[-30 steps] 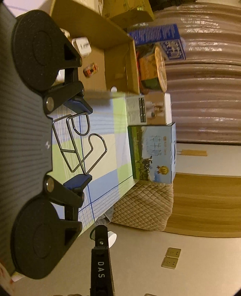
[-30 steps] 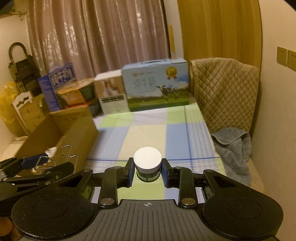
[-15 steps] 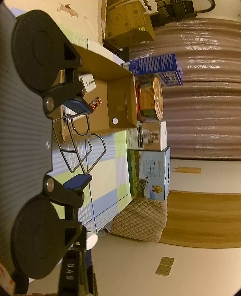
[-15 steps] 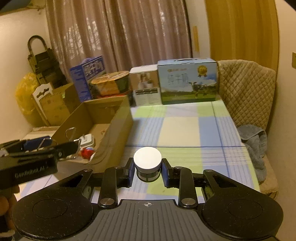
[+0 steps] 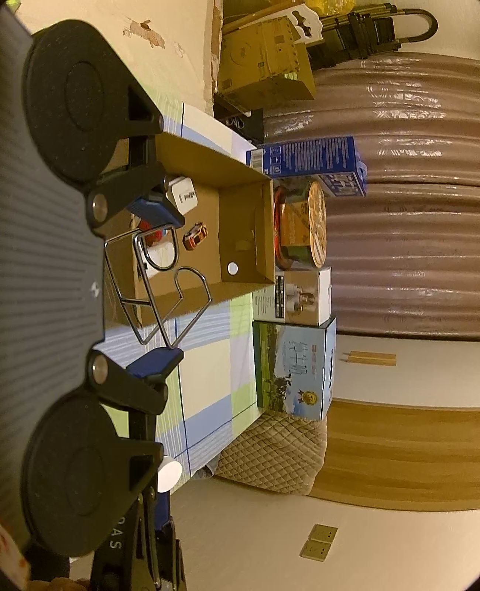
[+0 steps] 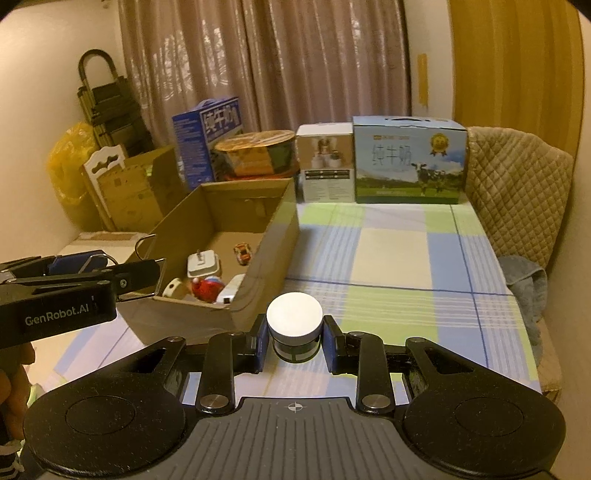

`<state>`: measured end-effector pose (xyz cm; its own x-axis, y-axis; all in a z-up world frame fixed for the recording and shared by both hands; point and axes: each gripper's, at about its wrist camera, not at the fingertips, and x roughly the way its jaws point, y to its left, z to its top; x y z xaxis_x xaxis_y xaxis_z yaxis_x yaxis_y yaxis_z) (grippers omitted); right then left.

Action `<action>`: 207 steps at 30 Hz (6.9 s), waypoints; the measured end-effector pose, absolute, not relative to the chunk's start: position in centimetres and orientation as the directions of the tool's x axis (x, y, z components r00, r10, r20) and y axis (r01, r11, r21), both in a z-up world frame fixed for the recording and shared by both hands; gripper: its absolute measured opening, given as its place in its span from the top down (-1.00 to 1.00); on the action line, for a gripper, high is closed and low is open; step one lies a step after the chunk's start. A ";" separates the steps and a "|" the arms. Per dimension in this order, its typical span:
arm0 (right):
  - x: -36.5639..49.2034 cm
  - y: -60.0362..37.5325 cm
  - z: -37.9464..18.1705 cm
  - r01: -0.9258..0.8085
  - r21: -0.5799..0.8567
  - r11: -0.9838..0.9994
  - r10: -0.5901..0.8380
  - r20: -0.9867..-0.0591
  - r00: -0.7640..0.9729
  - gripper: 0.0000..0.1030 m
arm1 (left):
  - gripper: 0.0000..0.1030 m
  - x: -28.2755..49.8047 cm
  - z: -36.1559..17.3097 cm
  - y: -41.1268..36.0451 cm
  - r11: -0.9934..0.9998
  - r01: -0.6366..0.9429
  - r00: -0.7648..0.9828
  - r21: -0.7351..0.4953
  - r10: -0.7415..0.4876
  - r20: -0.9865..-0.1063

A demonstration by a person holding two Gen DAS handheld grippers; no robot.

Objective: Organize rigid objects
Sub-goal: 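Lower the wire holder into the box with the left gripper and release, then lower the white jar into the box with the right gripper and release, then withdraw both grippers from the box back over the table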

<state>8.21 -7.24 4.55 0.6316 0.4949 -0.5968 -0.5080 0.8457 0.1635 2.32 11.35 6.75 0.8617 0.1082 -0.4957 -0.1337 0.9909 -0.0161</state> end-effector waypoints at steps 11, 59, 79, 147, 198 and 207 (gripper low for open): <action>8.3 -5.3 4.6 -0.536 0.159 0.829 0.514 -0.596 0.617 0.48 | -0.28 1.5 6.8 13.0 0.989 -0.147 0.852 0.012 0.132 -0.506; 17.4 6.2 0.2 -0.638 0.145 0.756 0.564 -0.639 0.523 0.48 | -0.28 13.3 3.5 24.6 0.999 -0.042 0.754 0.014 0.041 -0.656; 18.4 7.7 -2.0 -0.641 0.150 0.752 0.558 -0.662 0.500 0.48 | -0.29 15.5 0.4 24.2 0.999 0.033 0.701 0.040 0.006 -0.713; 18.3 8.2 -2.1 -0.631 0.194 0.751 0.577 -0.657 0.485 0.48 | -0.47 15.2 1.1 24.6 0.998 0.003 0.713 0.066 0.044 -0.700; 6.0 -0.9 3.3 -0.469 0.186 0.863 0.461 -0.670 0.582 -0.65 | -0.98 -1.2 6.1 19.4 0.974 -0.218 0.715 -0.055 0.121 -0.689; 5.2 -2.0 3.6 -0.447 0.186 0.875 0.445 -0.674 0.590 -0.65 | -0.99 -2.8 5.9 18.2 0.972 -0.227 0.708 -0.057 0.125 -0.695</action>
